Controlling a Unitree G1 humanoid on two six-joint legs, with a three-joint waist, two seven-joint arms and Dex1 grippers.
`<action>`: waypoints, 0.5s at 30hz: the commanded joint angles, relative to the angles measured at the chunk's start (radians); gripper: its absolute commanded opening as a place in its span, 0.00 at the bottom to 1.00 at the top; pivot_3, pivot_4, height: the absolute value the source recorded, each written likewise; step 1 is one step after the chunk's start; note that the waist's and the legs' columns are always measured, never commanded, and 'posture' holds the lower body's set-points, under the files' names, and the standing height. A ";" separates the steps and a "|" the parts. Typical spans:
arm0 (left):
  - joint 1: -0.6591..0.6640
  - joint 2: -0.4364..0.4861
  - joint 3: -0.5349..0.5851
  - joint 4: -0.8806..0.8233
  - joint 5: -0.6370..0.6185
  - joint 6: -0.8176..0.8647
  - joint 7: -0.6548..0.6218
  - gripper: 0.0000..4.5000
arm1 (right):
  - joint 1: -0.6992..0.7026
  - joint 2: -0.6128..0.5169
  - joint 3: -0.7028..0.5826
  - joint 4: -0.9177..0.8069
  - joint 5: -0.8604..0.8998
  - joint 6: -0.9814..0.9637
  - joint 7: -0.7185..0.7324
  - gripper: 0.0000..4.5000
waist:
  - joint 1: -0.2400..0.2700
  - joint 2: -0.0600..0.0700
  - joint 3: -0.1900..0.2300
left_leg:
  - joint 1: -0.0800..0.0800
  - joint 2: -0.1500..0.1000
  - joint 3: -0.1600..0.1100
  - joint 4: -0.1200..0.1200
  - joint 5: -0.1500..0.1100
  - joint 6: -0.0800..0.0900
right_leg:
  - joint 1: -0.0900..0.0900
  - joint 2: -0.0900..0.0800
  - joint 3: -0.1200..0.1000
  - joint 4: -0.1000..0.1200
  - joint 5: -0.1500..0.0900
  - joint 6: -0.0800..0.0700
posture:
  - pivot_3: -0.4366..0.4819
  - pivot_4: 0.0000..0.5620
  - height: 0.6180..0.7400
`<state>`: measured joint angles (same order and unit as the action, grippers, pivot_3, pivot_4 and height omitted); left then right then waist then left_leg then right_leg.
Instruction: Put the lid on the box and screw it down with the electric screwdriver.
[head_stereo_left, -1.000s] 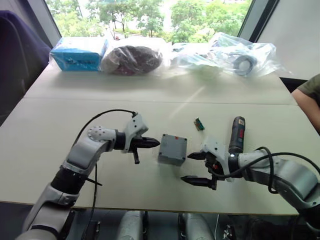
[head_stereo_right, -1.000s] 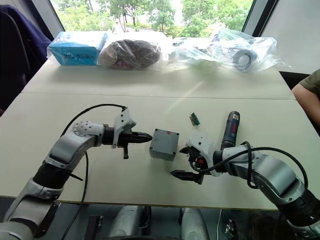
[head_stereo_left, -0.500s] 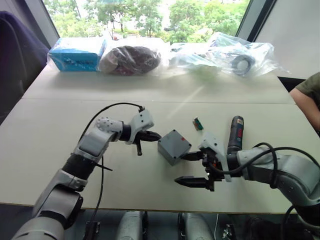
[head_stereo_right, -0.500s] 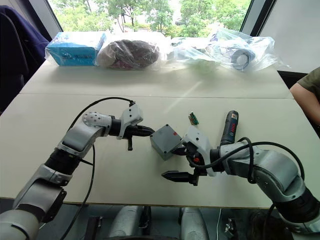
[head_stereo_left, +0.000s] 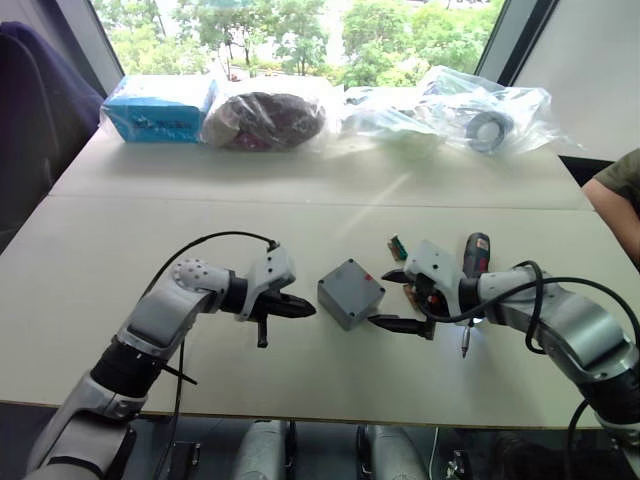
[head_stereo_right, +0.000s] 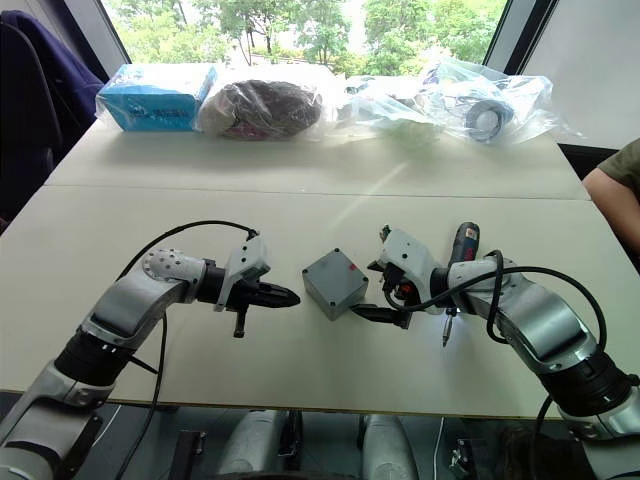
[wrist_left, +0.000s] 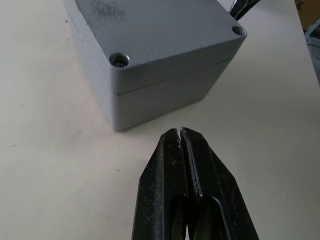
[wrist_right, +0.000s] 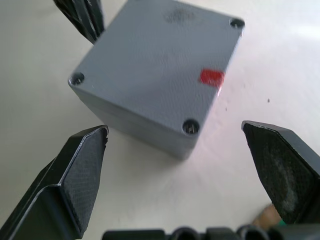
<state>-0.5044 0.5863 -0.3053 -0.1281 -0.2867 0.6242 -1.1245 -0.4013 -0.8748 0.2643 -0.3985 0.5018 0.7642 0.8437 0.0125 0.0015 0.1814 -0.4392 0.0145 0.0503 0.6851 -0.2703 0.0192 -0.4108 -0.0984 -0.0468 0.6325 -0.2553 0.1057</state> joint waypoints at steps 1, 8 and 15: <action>-0.028 -0.011 0.009 0.000 0.011 -0.021 0.025 0.00 | 0.000 -0.002 0.024 -0.048 -0.015 0.001 0.052 1.00 | 0.000 0.000 0.000 | 0.000 0.000 0.000 0.000 0.000 0.000 | 0.000 0.000 0.000 0.000 0.000 0.000 | 0.48 0.27 1.00; -0.061 -0.038 0.015 0.055 0.021 -0.043 0.047 0.00 | 0.035 0.015 0.003 -0.117 0.015 0.067 0.061 1.00 | 0.000 0.000 0.000 | 0.001 0.000 0.000 0.000 0.000 0.000 | 0.000 0.000 0.000 0.000 0.000 0.000 | 0.48 0.27 1.00; -0.062 -0.033 0.008 0.060 0.023 -0.049 0.029 0.00 | 0.049 0.036 -0.017 -0.139 0.013 0.100 0.041 1.00 | 0.000 0.000 0.000 | 0.001 0.000 0.000 0.000 0.000 0.000 | 0.000 0.000 0.000 0.001 0.000 0.000 | 0.48 0.27 1.00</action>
<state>-0.5514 0.5569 -0.3005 -0.0470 -0.2538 0.5988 -1.0835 -0.3485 -0.8477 0.2678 -0.4827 0.4952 0.8665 0.8855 0.0125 0.0014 0.1814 -0.4383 0.0143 0.0507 0.6851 -0.2701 0.0191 -0.4104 -0.0982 -0.0468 0.6332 -0.2553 0.1057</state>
